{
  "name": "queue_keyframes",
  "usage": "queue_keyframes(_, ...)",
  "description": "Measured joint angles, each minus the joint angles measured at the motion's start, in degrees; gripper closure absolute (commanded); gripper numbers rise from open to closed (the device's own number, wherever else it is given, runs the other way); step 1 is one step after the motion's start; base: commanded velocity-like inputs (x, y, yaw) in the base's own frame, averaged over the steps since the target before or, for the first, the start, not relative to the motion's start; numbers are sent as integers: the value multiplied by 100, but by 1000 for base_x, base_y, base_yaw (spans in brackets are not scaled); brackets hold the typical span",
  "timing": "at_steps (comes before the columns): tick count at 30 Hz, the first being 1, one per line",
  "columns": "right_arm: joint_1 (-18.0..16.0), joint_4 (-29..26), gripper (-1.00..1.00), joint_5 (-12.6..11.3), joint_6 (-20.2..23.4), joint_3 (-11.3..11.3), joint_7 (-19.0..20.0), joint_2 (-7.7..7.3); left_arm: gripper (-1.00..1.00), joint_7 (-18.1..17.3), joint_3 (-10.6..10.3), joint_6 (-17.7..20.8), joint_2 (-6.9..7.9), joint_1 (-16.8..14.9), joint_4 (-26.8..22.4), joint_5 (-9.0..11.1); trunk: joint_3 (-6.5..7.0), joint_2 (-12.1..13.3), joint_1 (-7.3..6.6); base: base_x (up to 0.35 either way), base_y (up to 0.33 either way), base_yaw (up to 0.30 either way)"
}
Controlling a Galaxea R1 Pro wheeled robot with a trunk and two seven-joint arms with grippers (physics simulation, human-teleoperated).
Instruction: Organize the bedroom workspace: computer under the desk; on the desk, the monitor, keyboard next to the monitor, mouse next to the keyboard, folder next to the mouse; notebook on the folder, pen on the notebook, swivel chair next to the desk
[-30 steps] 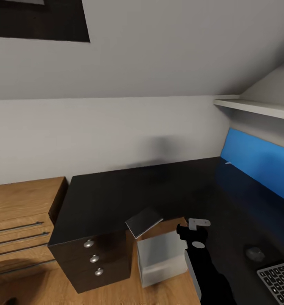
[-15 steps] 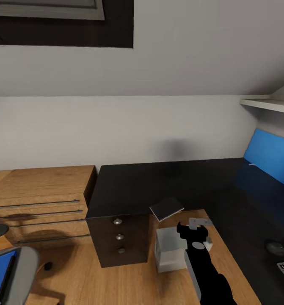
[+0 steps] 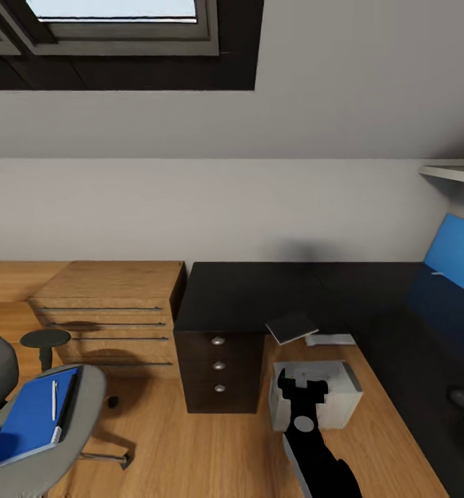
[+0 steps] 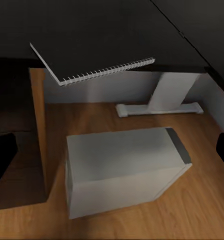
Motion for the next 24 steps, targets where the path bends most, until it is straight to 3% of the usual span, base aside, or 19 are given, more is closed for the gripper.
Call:
queue_keyframes(4,1,409,-100,17,-343,98,-264,0,-100,-2,-19,-12,-16,0,0,-15,25,0,0,-25,0,112)
queue_keyframes(8,2,1433,-100,21,-1156,127,-388,0,-100,2,-37,-16,-31,-1,0,-28,105,159,-88,-7,0,32)
queue_keyframes(9,4,1865,-100,18,-1627,125,-417,0,-100,7,-45,-13,-34,-1,0,-23,123,200,-110,-2,0,7)
queue_keyframes(16,3,3016,-100,26,-2517,135,-427,0,-100,-5,-40,18,-32,-1,1,-8,216,402,-221,-1,0,15)
queue_keyframes(17,-2,3685,-100,11,-3570,121,-393,-32,-100,-22,-19,13,-32,1,148,10,215,402,-221,0,0,170)
queue_keyframes(18,8,4164,-100,-22,-3660,79,-385,-54,-100,-25,-19,11,-32,1,175,7,212,402,-221,0,0,187)
queue_keyframes(24,1,4287,-100,-42,-3788,92,-296,-194,-100,-39,-23,7,-32,1,262,8,197,402,-221,0,0,229)
